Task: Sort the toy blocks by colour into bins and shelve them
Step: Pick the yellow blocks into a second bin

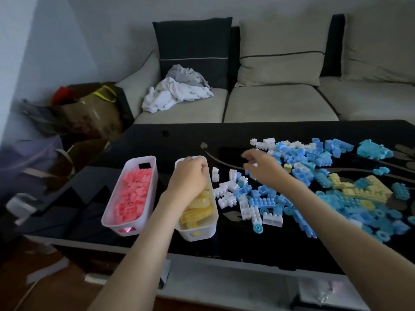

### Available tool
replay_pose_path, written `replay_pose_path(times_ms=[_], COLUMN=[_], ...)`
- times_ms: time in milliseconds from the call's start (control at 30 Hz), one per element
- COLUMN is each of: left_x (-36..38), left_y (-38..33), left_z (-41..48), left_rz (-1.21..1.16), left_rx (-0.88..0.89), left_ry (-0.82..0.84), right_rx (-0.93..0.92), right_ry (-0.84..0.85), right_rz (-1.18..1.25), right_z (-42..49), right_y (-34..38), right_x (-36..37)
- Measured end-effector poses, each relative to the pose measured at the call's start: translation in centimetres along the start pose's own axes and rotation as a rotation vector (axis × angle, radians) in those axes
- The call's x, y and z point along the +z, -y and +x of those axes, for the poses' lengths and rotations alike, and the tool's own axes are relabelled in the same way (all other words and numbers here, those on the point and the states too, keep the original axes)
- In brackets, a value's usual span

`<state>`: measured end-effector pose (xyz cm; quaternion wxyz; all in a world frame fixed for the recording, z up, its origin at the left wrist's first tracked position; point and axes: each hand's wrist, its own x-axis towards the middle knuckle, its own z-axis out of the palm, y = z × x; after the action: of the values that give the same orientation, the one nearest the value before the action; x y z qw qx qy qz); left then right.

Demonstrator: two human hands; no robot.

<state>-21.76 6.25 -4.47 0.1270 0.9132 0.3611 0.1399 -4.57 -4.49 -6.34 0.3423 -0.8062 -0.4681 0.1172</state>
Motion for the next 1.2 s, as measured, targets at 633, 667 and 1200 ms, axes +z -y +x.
replay_pose_path(times_ms=[633,667,1200], left_x=[2.1,1.6,-1.6], left_y=[-4.5,-4.1,3.2], left_z=[2.3,2.1,-2.9], left_rz=[-0.086,-0.116,-0.092], left_rx=[0.085,0.063,-0.124], left_ry=[0.253,0.209,0.082], right_rx=[0.276,0.244,-0.290], right_ry=[-0.161,-0.206,0.413], right_rz=[-0.471,-0.447,-0.320], right_z=[1.5,1.2,-4.7], right_y=[-7.8,-6.6,7.2], right_x=[-2.8,-3.1,6.0])
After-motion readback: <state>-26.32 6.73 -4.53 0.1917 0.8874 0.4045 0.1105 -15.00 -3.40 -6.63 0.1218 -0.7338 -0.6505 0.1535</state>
